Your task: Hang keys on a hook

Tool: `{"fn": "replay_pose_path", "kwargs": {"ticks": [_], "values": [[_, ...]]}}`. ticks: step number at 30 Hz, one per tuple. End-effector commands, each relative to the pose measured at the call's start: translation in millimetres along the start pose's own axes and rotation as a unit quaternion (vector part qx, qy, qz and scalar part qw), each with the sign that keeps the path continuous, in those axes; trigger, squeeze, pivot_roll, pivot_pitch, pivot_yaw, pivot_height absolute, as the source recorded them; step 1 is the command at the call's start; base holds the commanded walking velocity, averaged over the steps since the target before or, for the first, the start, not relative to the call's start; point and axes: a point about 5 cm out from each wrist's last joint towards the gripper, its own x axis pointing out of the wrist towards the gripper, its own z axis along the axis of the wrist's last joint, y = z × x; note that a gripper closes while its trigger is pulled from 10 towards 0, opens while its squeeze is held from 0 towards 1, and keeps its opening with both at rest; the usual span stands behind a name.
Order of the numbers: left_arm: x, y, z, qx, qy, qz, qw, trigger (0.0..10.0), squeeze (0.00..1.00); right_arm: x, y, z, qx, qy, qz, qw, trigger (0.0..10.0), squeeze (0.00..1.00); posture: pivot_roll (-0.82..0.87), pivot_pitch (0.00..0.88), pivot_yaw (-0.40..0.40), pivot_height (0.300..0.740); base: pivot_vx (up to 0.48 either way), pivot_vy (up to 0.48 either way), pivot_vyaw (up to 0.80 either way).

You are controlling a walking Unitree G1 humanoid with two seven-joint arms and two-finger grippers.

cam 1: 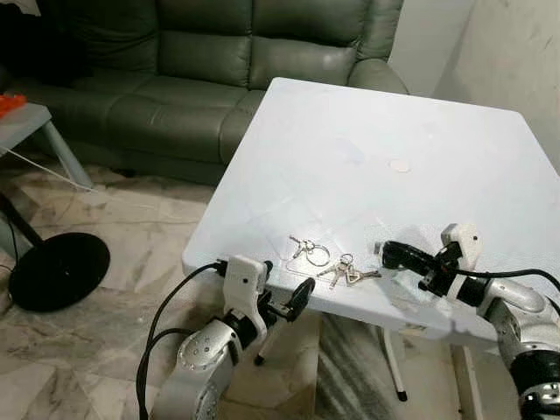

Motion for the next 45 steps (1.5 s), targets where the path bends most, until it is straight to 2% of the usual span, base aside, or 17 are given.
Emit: {"fn": "replay_pose_path", "kwargs": {"ticks": [1, 6, 8, 9, 13, 15, 16, 17, 20, 21, 25, 28, 30, 35, 41, 45], "values": [[1.7, -1.2, 5.8, 0.002, -0.008, -0.004, 1.000, 10.0, 0.00, -1.0, -2.4, 8.7, 0.004, -0.038, -0.020, 0.999, 10.0, 0.00, 0.01, 0.058, -0.056, 0.740, 0.000, 0.000, 0.00], [4.1, 2.4, 10.9, 0.010, -0.020, 0.001, 1.000, 10.0, 0.00, 6.3, 4.7, 13.1, 0.016, -0.103, -0.061, 0.993, 10.0, 0.00, 0.01, 0.049, -0.055, 0.740, 0.000, 0.000, 0.00], [4.3, 3.4, 11.2, 0.010, -0.021, 0.003, 1.000, 10.0, 0.00, 7.4, 6.3, 13.0, 0.020, -0.110, -0.064, 0.992, 10.0, 0.00, 0.01, 0.049, -0.055, 0.740, 0.000, 0.000, 0.00], [5.0, 10.0, 12.0, 0.016, -0.026, 0.020, 0.999, 10.0, 0.00, 13.3, 12.4, 11.7, 0.021, -0.129, -0.095, 0.987, 10.0, 0.00, 0.01, 0.036, -0.061, 0.740, 0.000, 0.000, 0.00], [5.3, 12.3, 12.4, 0.018, -0.028, 0.025, 0.999, 10.0, 0.00, 15.1, 14.0, 11.4, 0.021, -0.135, -0.107, 0.985, 10.0, 0.00, 0.01, 0.036, -0.061, 0.740, 0.000, 0.000, 0.00], [7.7, 22.9, 18.9, 0.019, -0.043, 0.053, 0.998, 10.0, 0.00, 22.5, 23.0, 9.6, 0.040, -0.162, -0.149, 0.975, 10.0, 0.00, 0.02, 0.029, -0.064, 0.740, 0.000, 0.000, 0.00], [7.7, 22.9, 18.9, 0.019, -0.043, 0.053, 0.998, 10.0, 0.00, 22.5, 23.0, 9.6, 0.040, -0.162, -0.149, 0.975, 10.0, 0.00, 0.02, 0.029, -0.064, 0.740, 0.000, 0.000, 0.00], [11.3, 37.4, 28.8, 0.025, -0.061, 0.091, 0.994, 10.0, 0.00, 29.6, 31.2, 12.1, 0.048, -0.182, -0.188, 0.964, 10.0, 0.00, 0.02, 0.020, -0.065, 0.740, 0.000, 0.000, 0.00], [12.5, 45.0, 35.1, 0.034, -0.073, 0.108, 0.991, 10.0, 0.00, 33.0, 32.1, 14.3, 0.047, -0.183, -0.219, 0.957, 10.0, 0.00, 0.02, 0.013, -0.066, 0.740, 0.000, 0.000, 0.00], [12.9, 52.3, 40.2, 0.042, -0.081, 0.125, 0.988, 10.0, 0.00, 34.2, 31.4, 17.7, 0.024, -0.183, -0.254, 0.949, 10.0, 0.00, 0.02, 0.010, -0.067, 0.740, 0.000, 0.000, 0.00], [9.3, 71.9, 55.5, 0.069, -0.111, 0.176, 0.976, 10.0, 0.00, 35.7, 35.8, 24.6, 0.016, -0.194, -0.296, 0.935, 10.0, 0.00, 0.02, 0.000, -0.070, 0.740, 0.000, 0.000, 0.00], [8.2, 76.7, 58.3, 0.060, -0.116, 0.186, 0.974, 10.0, 0.00, 36.9, 41.1, 23.8, 0.014, -0.194, -0.301, 0.934, 10.0, 0.00, 0.02, 0.000, -0.072, 0.740, 0.000, 0.000, 0.00], [6.9, 82.0, 61.9, 0.059, -0.121, 0.199, 0.971, 10.0, 0.00, 35.2, 47.8, 19.8, 0.025, -0.195, -0.326, 0.925, 10.0, 0.00, 0.03, 0.000, -0.073, 0.740, 0.000, 0.000, 0.00], [5.4, 84.8, 60.9, 0.056, -0.122, 0.206, 0.969, 10.0, 0.00, 33.5, 63.7, 15.4, 0.008, -0.194, -0.323, 0.926, 10.0, 0.00, 0.02, 0.000, -0.072, 0.740, 0.000, 0.000, 0.00], [4.5, 85.1, 53.0, 0.056, -0.118, 0.204, 0.970, 10.0, 0.00, 33.5, 71.0, 13.2, -0.008, -0.189, -0.321, 0.928, 10.0, 0.00, 0.01, 0.000, -0.076, 0.740, 0.000, 0.000, 0.00], [9.3, 86.7, 50.7, 0.046, -0.129, 0.206, 0.969, 10.0, 0.00, 35.2, 79.4, 7.0, -0.028, -0.158, -0.348, 0.924, 10.0, 0.00, 0.00, 0.001, -0.077, 0.740, 0.000, 0.000, 0.00]]}}
